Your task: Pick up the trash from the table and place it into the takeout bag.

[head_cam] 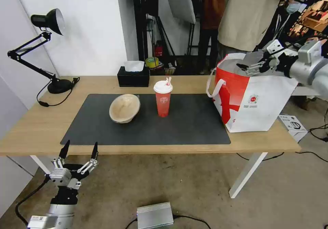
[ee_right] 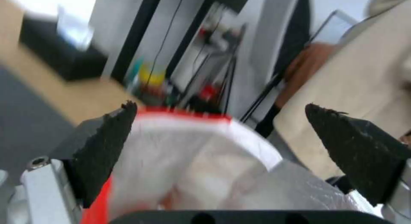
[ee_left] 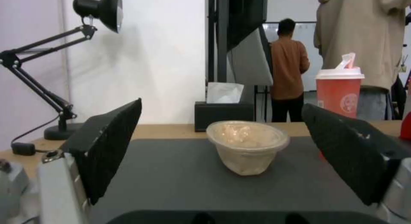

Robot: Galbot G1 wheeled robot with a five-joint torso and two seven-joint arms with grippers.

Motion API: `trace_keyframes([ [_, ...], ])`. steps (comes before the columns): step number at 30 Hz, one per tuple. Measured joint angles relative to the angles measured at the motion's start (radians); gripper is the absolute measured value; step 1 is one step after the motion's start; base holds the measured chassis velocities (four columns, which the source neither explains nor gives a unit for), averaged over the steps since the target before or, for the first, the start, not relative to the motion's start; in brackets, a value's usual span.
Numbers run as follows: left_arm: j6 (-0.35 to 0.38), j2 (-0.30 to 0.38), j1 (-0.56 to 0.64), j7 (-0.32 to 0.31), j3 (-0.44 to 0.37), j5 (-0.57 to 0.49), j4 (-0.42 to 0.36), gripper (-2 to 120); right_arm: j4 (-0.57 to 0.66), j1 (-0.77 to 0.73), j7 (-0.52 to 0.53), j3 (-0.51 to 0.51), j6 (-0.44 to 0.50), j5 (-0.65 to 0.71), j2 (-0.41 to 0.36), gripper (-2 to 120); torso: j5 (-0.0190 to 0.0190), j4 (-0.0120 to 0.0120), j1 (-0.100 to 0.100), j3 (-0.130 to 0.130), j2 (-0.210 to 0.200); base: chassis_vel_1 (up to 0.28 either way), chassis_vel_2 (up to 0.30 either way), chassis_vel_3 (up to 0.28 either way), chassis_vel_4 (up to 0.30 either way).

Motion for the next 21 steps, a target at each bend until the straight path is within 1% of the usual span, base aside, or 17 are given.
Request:
trace_keyframes([
  [1, 0.0, 0.0, 0.0, 0.0, 0.0, 0.0, 0.0, 100, 0.0, 0.0, 0.0, 0.0, 0.0, 0.0, 0.0, 100, 0.0, 0.0, 0.0, 0.0, 0.0, 0.0, 0.0, 0.0, 0.0],
  [3, 0.0, 0.0, 0.001, 0.0, 0.0, 0.0, 0.0, 100, 0.053, -0.108, 0.103, 0.069, 0.062, 0.024, 0.015, 100, 0.0008, -0.0001, 0.0, 0.0, 0.0, 0.0, 0.0, 0.0, 0.0],
  [5, 0.0, 0.0, 0.001, 0.0, 0.001, 0.0, 0.0, 100, 0.092, -0.191, 0.168, 0.135, 0.131, 0.026, 0.031, 100, 0.0, -0.0001, 0.0, 0.0, 0.0, 0.0, 0.0, 0.0, 0.0],
  [6, 0.0, 0.0, 0.001, 0.0, 0.001, 0.0, 0.0, 100, 0.092, -0.191, 0.168, 0.135, 0.131, 0.026, 0.031, 100, 0.0, -0.0001, 0.0, 0.0, 0.0, 0.0, 0.0, 0.0, 0.0],
  [9, 0.0, -0.001, 0.003, -0.001, 0.004, 0.001, -0.006, 100, 0.147, -0.301, 0.233, 0.204, 0.196, 0.022, 0.053, 100, 0.0005, -0.0002, 0.0, 0.0, 0.0, 0.0, 0.0, 0.0, 0.0],
  [10, 0.0, -0.001, 0.003, -0.001, 0.004, 0.001, -0.008, 100, 0.162, -0.333, 0.246, 0.227, 0.214, 0.016, 0.059, 100, 0.0003, -0.0001, 0.0, 0.0, 0.0, 0.0, 0.0, 0.0, 0.0],
  [11, 0.0, -0.001, 0.003, -0.001, 0.004, 0.001, -0.008, 100, 0.162, -0.333, 0.246, 0.227, 0.214, 0.016, 0.059, 100, 0.0003, -0.0001, 0.0, 0.0, 0.0, 0.0, 0.0, 0.0, 0.0],
  [13, 0.0, -0.002, 0.004, -0.001, 0.006, 0.002, -0.01, 100, 0.189, -0.419, 0.264, 0.274, 0.252, -0.011, 0.074, 100, 0.0002, -0.0002, 0.0, 0.0, 0.0, 0.0, 0.0, 0.0, 0.0],
  [14, 0.0, -0.002, 0.004, -0.001, 0.007, 0.002, -0.013, 100, 0.203, -0.469, 0.272, 0.303, 0.276, -0.032, 0.086, 100, 0.0007, -0.0002, 0.0, 0.0, 0.0, 0.0, 0.0, 0.0, 0.0],
  [15, 0.0, -0.003, 0.005, -0.001, 0.007, 0.002, -0.014, 100, 0.215, -0.507, 0.278, 0.326, 0.295, -0.05, 0.096, 100, 0.0003, -0.0002, 0.0, 0.0, 0.0, 0.0, 0.0, 0.0, 0.0],
  [16, 0.0, -0.003, 0.005, -0.001, 0.007, 0.002, -0.014, 100, 0.215, -0.507, 0.278, 0.326, 0.295, -0.05, 0.096, 100, 0.0003, -0.0002, 0.0, 0.0, 0.0, 0.0, 0.0, 0.0, 0.0],
  [19, 0.0, -0.002, 0.009, -0.001, 0.007, 0.004, -0.019, 100, 0.243, -0.605, 0.299, 0.373, 0.348, -0.106, 0.136, 100, 0.0007, -0.0003, 0.0, 0.0, 0.0, 0.0, 0.0, 0.0, 0.0],
  [20, 0.0, -0.002, 0.009, -0.001, 0.007, 0.004, -0.019, 100, 0.243, -0.605, 0.299, 0.373, 0.348, -0.106, 0.136, 100, 0.0007, -0.0003, 0.0, 0.0, 0.0, 0.0, 0.0, 0.0, 0.0],
  [21, 0.0, -0.003, 0.009, -0.001, 0.007, 0.004, -0.021, 100, 0.251, -0.631, 0.306, 0.384, 0.364, -0.125, 0.15, 100, 0.0, -0.0002, 0.0, 0.0, 0.0, 0.0, 0.0, 0.0, 0.0],
])
